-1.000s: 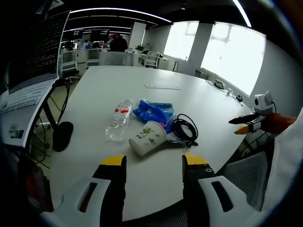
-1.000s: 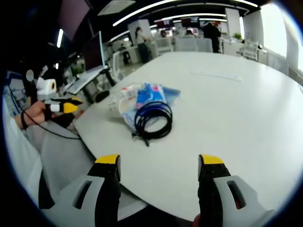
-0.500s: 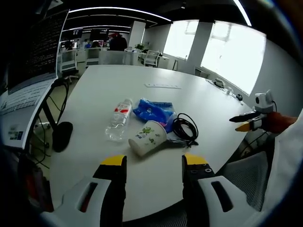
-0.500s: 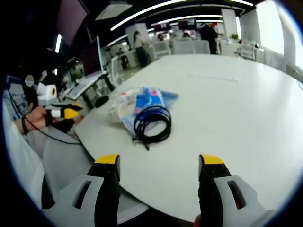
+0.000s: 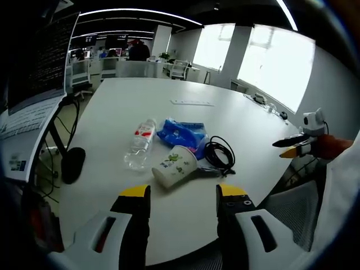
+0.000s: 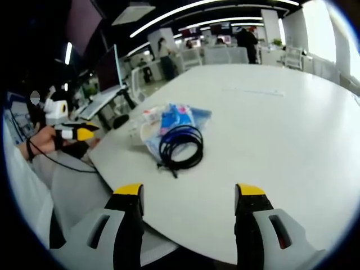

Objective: Arrange the tabletop items into an orderly group along one side of the table until the central work area is clear of visible clutter.

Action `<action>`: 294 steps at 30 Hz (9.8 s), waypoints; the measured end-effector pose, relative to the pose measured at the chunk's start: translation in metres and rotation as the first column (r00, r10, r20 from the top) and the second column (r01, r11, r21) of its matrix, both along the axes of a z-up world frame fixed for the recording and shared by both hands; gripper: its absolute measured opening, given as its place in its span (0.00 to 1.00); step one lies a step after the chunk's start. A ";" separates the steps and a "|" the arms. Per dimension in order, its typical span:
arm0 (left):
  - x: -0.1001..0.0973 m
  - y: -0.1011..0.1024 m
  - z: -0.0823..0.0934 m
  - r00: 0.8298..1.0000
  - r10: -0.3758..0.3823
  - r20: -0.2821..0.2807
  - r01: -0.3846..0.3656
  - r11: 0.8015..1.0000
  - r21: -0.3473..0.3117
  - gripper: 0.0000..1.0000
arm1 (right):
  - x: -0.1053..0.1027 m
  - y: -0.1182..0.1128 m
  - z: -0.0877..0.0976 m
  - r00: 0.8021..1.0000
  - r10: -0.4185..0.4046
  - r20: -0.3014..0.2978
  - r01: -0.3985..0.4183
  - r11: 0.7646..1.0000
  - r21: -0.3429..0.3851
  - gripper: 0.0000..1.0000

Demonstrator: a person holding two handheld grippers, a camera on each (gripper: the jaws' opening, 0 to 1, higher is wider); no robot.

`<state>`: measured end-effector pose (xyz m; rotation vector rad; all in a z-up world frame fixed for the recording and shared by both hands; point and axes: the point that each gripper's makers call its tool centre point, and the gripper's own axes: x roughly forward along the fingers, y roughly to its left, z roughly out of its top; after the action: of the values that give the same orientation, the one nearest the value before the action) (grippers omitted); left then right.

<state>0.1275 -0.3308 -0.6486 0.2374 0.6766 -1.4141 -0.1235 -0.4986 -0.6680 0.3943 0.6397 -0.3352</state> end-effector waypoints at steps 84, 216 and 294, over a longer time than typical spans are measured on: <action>0.094 -0.147 0.001 0.982 -0.102 0.160 0.080 0.987 0.138 0.43 | -0.028 -0.010 -0.010 1.000 -0.013 0.004 0.013 0.999 0.052 0.64; 0.111 -0.091 -0.039 0.976 0.029 0.215 -0.072 0.978 0.197 0.38 | -0.019 -0.010 -0.003 0.999 -0.034 0.038 0.033 0.999 0.041 0.59; 0.152 -0.153 -0.037 0.954 0.262 0.144 -0.279 0.954 0.112 0.38 | -0.036 -0.011 -0.004 0.996 -0.084 0.011 0.083 0.996 0.044 0.58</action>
<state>0.2795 -0.4836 -0.6856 0.3229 0.6700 -1.0832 -0.1592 -0.5101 -0.6718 0.4656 0.6198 -0.3983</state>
